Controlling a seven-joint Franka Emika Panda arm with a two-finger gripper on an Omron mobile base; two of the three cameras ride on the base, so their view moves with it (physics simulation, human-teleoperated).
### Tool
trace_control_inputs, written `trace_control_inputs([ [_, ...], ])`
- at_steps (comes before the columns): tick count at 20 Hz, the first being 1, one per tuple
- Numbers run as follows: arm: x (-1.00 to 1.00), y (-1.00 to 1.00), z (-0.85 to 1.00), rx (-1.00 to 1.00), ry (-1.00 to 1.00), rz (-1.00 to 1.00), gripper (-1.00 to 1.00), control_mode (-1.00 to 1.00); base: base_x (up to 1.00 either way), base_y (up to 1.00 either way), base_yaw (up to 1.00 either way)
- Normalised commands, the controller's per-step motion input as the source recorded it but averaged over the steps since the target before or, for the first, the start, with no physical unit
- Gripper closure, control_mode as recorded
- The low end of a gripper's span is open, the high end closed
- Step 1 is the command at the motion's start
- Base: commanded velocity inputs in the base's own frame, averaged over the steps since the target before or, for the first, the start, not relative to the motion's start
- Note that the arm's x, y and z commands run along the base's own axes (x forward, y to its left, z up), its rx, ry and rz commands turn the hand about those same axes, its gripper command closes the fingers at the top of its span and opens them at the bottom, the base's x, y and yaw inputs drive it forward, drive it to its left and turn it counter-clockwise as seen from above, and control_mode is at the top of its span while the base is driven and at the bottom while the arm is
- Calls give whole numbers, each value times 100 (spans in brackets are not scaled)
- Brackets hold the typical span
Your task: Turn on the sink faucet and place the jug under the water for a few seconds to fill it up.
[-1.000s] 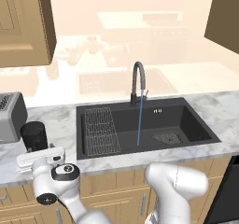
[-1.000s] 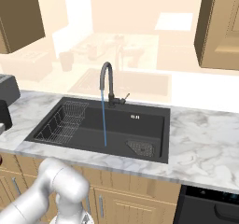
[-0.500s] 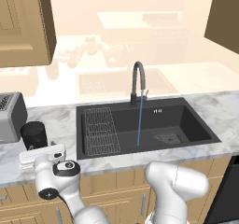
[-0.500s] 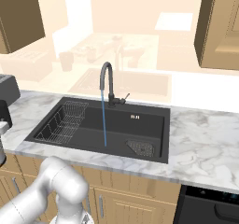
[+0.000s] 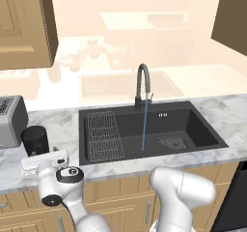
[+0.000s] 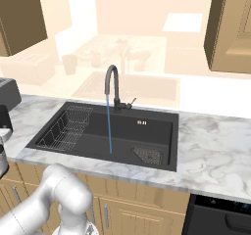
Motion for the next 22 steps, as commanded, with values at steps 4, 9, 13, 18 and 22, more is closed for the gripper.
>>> trace_control_inputs([
  [4,0,9,-9,0,0,0,-100,-100,0,0,0],
  [9,0,18,-5,0,0,1,-100,-100,0,0,0],
  [13,2,20,-1,0,0,2,-100,-100,0,0,0],
  [18,14,12,-1,0,0,2,-100,-100,0,0,0],
  [22,17,16,-4,0,1,2,-100,-100,0,0,0],
])
